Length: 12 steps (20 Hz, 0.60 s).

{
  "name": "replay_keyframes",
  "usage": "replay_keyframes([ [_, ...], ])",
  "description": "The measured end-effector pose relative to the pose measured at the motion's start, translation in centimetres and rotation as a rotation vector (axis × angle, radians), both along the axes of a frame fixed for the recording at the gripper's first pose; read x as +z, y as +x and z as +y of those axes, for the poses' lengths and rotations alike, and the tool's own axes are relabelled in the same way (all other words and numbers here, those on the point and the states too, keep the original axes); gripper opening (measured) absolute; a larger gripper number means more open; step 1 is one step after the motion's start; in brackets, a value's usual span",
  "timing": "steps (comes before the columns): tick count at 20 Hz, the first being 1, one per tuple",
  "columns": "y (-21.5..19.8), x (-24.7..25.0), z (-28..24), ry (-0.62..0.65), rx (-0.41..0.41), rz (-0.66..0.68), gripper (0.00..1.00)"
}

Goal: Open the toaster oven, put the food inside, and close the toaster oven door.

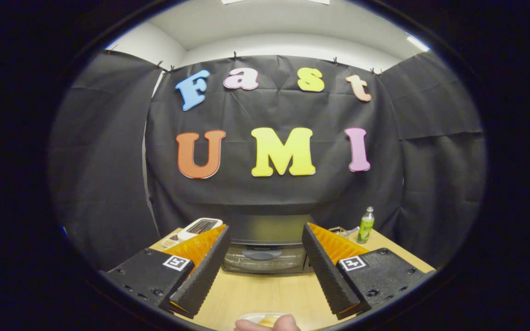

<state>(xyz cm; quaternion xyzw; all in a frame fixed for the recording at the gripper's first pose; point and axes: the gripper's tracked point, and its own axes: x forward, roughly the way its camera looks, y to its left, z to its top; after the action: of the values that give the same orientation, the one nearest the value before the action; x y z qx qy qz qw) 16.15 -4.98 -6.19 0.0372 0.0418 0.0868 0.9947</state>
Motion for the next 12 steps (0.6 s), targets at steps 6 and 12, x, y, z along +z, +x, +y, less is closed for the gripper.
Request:
replay_keyframes([
  [6,7.7,-3.1,3.5,-0.018,0.092,0.031,1.0],
  [12,15.2,-9.4,5.9,0.0,0.082,0.102,1.0],
])
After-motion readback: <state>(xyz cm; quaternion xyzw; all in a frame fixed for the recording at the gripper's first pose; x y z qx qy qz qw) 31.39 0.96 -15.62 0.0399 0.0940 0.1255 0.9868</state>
